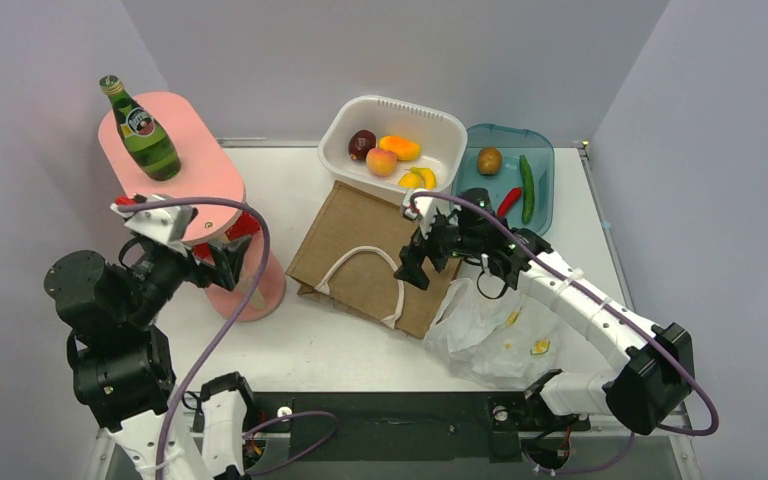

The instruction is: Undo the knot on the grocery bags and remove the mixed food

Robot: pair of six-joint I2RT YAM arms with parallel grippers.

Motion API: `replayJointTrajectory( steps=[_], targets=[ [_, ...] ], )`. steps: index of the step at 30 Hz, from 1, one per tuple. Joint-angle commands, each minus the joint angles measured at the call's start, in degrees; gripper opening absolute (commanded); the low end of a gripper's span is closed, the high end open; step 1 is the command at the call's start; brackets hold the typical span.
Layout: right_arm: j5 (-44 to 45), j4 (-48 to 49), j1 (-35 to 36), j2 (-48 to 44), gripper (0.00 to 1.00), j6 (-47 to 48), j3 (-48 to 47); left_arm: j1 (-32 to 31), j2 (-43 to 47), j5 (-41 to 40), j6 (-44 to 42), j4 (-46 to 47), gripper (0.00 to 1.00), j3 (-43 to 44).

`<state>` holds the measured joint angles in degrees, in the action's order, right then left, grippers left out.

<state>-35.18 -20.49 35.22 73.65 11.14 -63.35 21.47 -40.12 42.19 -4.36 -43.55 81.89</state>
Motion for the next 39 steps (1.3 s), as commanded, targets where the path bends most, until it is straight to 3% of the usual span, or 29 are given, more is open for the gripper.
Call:
replayJointTrajectory(
  steps=[1,8,13,19,26,31,36,38,39],
  targets=[
    [5.0,-6.8,2.1,-1.3,0.95,8.3,2.4,-0.1,0.1,9.6,-16.2,-18.3,0.97,-0.4],
    [24.9,0.6,15.3,-0.6,0.93,5.5,7.6,-0.2,-1.7,11.5,-26.6,-28.2,0.97,-5.0],
    [34.1,11.0,24.0,1.1,0.94,4.8,13.0,-0.3,-0.1,12.3,-29.1,-25.8,0.97,-8.0],
    [44.0,20.7,33.2,9.3,0.97,9.1,15.0,-0.5,0.5,12.7,-27.3,-21.7,0.97,-9.9],
    [57.8,32.8,36.3,19.1,0.98,14.7,16.8,-0.4,1.5,12.2,-25.5,-19.0,0.97,-10.4],
    [61.7,37.7,36.6,23.5,0.97,18.9,16.6,-0.6,1.9,11.9,-24.8,-18.6,0.97,-9.9],
    [65.9,39.9,35.7,24.9,0.83,20.7,15.0,-0.5,2.0,11.7,-24.6,-17.4,0.97,-9.4],
    [66.7,38.9,34.9,25.4,0.63,20.6,13.7,-0.5,2.0,11.6,-23.5,-15.7,0.97,-9.6],
    [66.4,36.7,34.1,25.2,0.41,19.7,13.1,-0.5,2.0,11.4,-22.2,-13.9,0.97,-9.7]
  ],
)
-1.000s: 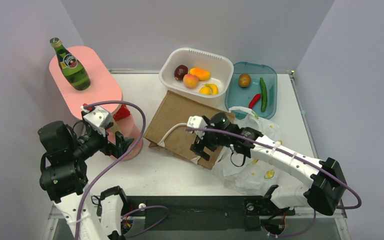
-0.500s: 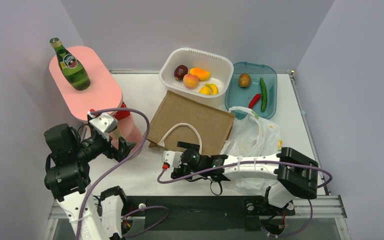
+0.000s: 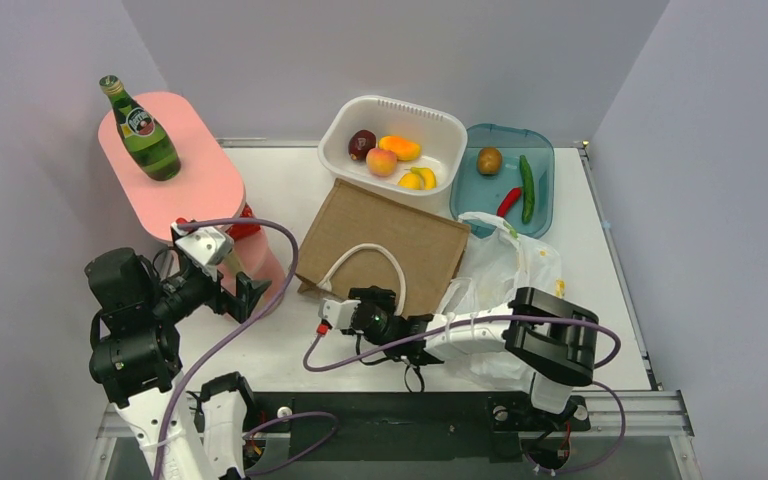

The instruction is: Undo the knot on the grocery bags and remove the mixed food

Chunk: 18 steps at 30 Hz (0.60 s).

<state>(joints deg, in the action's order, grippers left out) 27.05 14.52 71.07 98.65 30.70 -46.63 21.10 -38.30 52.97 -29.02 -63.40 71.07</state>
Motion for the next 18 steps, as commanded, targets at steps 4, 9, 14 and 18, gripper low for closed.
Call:
replayJointTrajectory(
  steps=[4,9,14,18],
  targets=[
    [-3.2,-9.3,-5.3,-2.8,0.00,-7.5,-11.6,-0.2,-0.4,0.6,7.5,10.8,0.97,0.6],
    [-18.9,-20.3,-10.8,-8.8,0.00,-20.8,-20.8,-0.3,-1.8,2.1,16.0,17.9,0.97,0.6],
    [-30.0,-23.9,-15.4,-11.6,0.00,-33.6,-27.1,-0.4,-3.4,3.0,22.3,25.8,0.97,0.6],
    [-37.9,-24.6,-22.5,-13.6,0.00,-43.6,-28.9,-0.7,-4.6,3.1,25.2,29.3,0.97,-0.1]
  ],
)
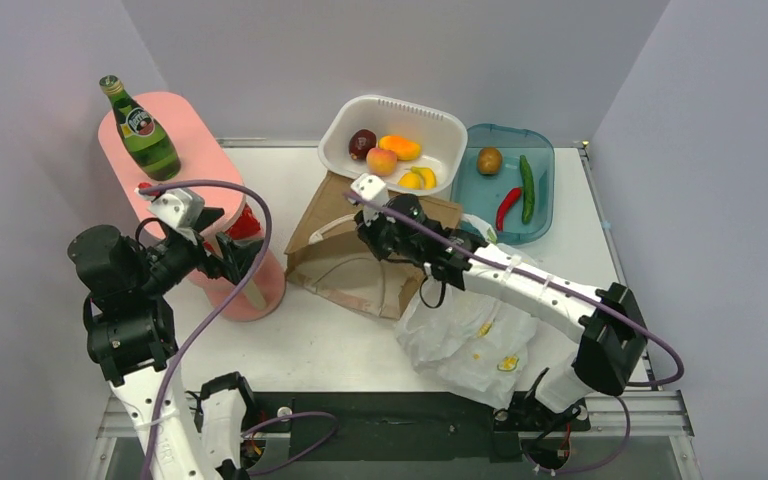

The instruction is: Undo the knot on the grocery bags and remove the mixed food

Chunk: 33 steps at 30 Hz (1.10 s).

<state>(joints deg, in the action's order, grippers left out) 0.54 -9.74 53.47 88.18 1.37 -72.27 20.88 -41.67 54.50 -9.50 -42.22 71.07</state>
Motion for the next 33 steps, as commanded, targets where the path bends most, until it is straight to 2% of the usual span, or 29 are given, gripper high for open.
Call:
replayJointTrajectory(
  steps=[1,8,10,12,16,17,18,21,22,23,29,33],
  targets=[
    [-13.2,-0.4,-6.0,-3.6,0.00,-17.5,-3.5,-0.6,-1.5,1.6,6.4,9.1,0.97,-0.3],
    [-22.6,-0.2,-17.4,-4.5,0.00,-30.6,-5.5,-3.9,-3.2,1.6,6.1,10.3,0.97,-1.2],
    [-25.0,0.9,-18.8,-5.3,0.00,-32.9,-4.9,-6.3,-3.0,1.5,3.9,10.0,0.97,-1.9],
    [-27.0,1.8,-20.3,-5.9,0.00,-34.8,-4.5,-9.6,-2.7,2.3,-2.8,8.4,0.97,-2.6],
    [-27.5,3.2,-23.6,-5.5,0.00,-36.6,-4.8,-20.2,-2.2,1.4,-20.6,-2.2,0.97,-5.0],
    [-27.5,3.4,-24.4,-5.2,0.00,-36.5,-5.3,-26.0,-2.4,-0.1,-22.8,-3.1,0.97,-5.3],
    [-27.5,3.4,-24.7,-4.4,0.00,-36.7,-5.6,-29.0,-3.1,-4.1,-25.9,-4.1,0.97,-5.9],
    [-27.8,3.4,-25.6,-3.0,0.00,-36.7,-7.0,-45.3,-6.4,-15.1,-30.8,-4.7,0.97,-6.3],
    [-27.7,3.4,-25.7,-2.6,0.00,-36.3,-7.4,-48.0,-8.4,-20.2,-33.1,-4.1,0.97,-6.4],
    [-27.7,3.5,-26.2,-2.3,0.00,-36.2,-7.7,-51.8,-9.3,-22.0,-34.4,-3.7,0.97,-7.1],
    [-28.4,3.5,-27.3,-1.3,0.00,-35.3,-8.4,-59.1,-21.1,-25.3,-46.1,-5.3,0.97,-8.0],
    [-28.8,3.4,-27.7,-1.4,0.00,-34.3,-8.2,-61.3,-26.7,-29.2,-48.4,0.7,0.97,-10.0]
  ],
)
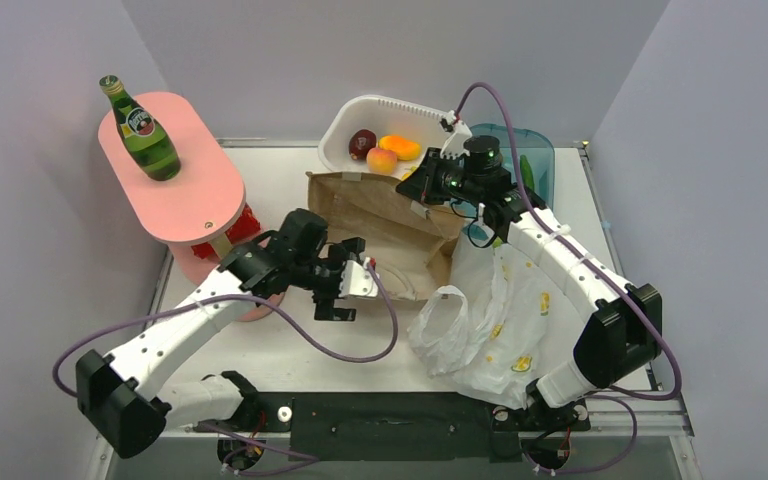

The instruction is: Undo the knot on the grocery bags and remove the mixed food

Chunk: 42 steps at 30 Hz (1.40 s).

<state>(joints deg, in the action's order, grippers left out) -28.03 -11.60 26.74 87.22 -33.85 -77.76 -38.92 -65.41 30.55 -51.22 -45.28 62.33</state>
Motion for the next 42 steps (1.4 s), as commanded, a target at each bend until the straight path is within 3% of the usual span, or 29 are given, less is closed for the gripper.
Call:
replayJointTrajectory(
  steps=[1,2,4,5,6,7,8,16,24,25,26,27,28,29,33,37,42],
  targets=[
    [-0.2,5.3,-1.4,-0.5,0.00,1.2,-2.7,-1.6,-3.7,-5.9,-7.3,5.4,0.96,-1.6],
    [-0.4,5.3,-1.6,-0.5,0.00,1.4,-2.7,-1.7,-5.0,-7.3,-8.7,6.3,0.93,-2.3],
    [-0.7,4.7,-2.2,-0.3,0.00,2.4,-3.0,-2.0,-6.2,-9.5,-9.3,6.1,0.70,-1.7],
    [-0.8,4.0,-2.4,-0.2,0.00,3.3,-3.2,-2.1,-6.3,-9.7,-8.9,5.2,0.41,0.2],
    [-1.2,3.5,-2.4,-0.1,0.00,3.9,-3.5,-2.1,-6.0,-9.2,-8.1,2.4,0.27,1.8],
    [-1.4,2.5,-2.4,0.0,0.00,5.3,-3.9,-2.0,-5.5,-8.7,-7.6,0.8,0.06,5.2],
    [-1.4,2.0,-2.4,0.1,0.00,6.3,-4.0,-1.9,-4.3,-7.8,-6.6,-1.8,0.00,6.7],
    [0.6,0.6,-0.3,4.6,0.00,12.4,-6.8,-0.5,-0.3,-8.4,-9.0,-12.5,0.00,13.4],
    [3.1,-0.8,-0.1,9.7,0.00,18.3,-12.9,1.8,-0.5,-11.5,-12.4,-9.5,0.00,10.2],
    [3.1,-1.2,-0.1,10.6,0.01,18.8,-13.9,1.8,-0.4,-12.9,-12.5,-8.8,0.04,9.4],
    [3.0,-2.8,0.0,11.2,0.08,19.9,-14.6,1.7,-0.2,-13.6,-12.4,-8.3,0.19,8.0],
    [2.0,-3.8,0.0,12.4,0.24,20.7,-16.3,1.6,0.3,-15.1,-11.8,-6.9,0.36,7.4],
    [1.5,-5.5,0.0,12.9,0.32,20.9,-17.0,1.6,0.5,-15.7,-11.2,-6.0,0.42,6.5],
    [0.8,-6.0,-0.1,13.3,0.48,21.2,-18.0,1.7,1.0,-16.2,-9.8,-4.4,0.47,6.3],
    [-0.6,-6.6,-1.5,11.1,0.75,21.8,-18.1,2.1,0.9,-16.3,-7.0,-3.1,0.50,8.0],
    [-2.6,-9.3,-4.3,8.5,0.84,23.7,-19.1,3.4,1.0,-14.8,-4.4,-0.5,0.52,9.5],
    [-5.2,-13.1,-6.6,4.1,0.87,26.6,-18.4,4.5,0.4,-13.4,-4.8,0.9,0.53,10.4]
  ],
)
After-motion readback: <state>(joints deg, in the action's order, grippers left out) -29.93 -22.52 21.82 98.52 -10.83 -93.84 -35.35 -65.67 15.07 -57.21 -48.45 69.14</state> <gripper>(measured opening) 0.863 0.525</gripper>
